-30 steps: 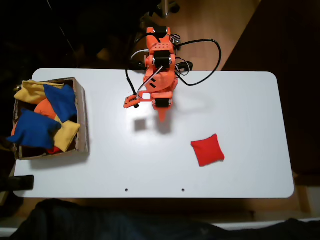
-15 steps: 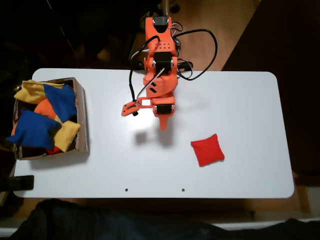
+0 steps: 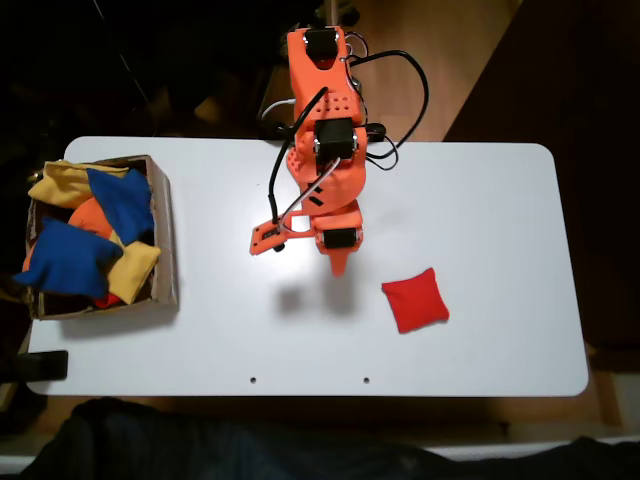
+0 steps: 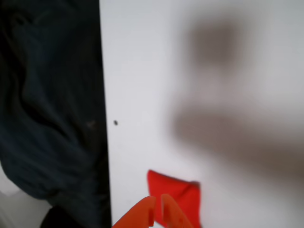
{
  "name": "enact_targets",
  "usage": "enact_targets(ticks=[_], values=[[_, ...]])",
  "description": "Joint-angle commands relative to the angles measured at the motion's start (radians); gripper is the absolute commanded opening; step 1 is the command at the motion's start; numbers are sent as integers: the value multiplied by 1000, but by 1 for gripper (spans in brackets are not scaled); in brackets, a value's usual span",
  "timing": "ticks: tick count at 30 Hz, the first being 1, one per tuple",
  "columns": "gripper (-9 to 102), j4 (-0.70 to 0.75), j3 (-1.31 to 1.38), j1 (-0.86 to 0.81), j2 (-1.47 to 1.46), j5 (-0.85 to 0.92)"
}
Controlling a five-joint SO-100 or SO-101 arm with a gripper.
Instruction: Grasp a bag and put it in the box.
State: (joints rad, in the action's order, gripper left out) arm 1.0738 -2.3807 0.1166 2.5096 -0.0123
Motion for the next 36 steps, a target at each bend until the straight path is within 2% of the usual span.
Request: enact_targets(ticks=[1,11,25,30,36], values=[[0,-8,107,14,-43,-18],[0,61,290,94,-206,-5],[0,282,595,245,-545,189],[7,339,686,272,-660,235],[7,347,750,298,-765,258]])
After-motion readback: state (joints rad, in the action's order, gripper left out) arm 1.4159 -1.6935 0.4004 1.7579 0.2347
